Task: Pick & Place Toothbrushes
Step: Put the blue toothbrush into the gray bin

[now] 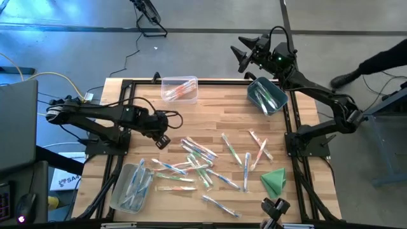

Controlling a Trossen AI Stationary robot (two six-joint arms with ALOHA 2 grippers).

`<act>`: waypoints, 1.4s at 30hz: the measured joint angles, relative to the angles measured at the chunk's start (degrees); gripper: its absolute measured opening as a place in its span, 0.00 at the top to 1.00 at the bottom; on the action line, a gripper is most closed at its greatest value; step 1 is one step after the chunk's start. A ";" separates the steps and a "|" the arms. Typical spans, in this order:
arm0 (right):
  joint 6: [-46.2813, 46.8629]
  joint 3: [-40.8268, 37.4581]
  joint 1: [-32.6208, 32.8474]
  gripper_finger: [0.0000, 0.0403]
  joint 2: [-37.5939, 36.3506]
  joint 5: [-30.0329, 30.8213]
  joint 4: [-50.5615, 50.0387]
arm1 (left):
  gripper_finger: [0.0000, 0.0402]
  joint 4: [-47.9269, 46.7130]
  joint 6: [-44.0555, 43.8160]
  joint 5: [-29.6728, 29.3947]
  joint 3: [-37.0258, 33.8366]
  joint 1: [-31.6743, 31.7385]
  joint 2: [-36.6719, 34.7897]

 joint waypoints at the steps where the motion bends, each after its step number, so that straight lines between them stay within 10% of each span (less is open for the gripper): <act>1: 0.00 0.00 0.00 0.34 0.00 0.02 -0.24 | 1.00 0.48 1.61 0.02 0.00 0.02 0.45; 16: -2.08 0.00 -0.02 0.34 0.00 0.10 -7.41 | 1.00 1.09 33.09 6.27 -0.02 0.00 11.33; 42: -2.97 -0.01 -0.02 0.34 0.00 4.31 -11.22 | 1.00 1.15 45.98 2.12 -0.07 -0.57 14.10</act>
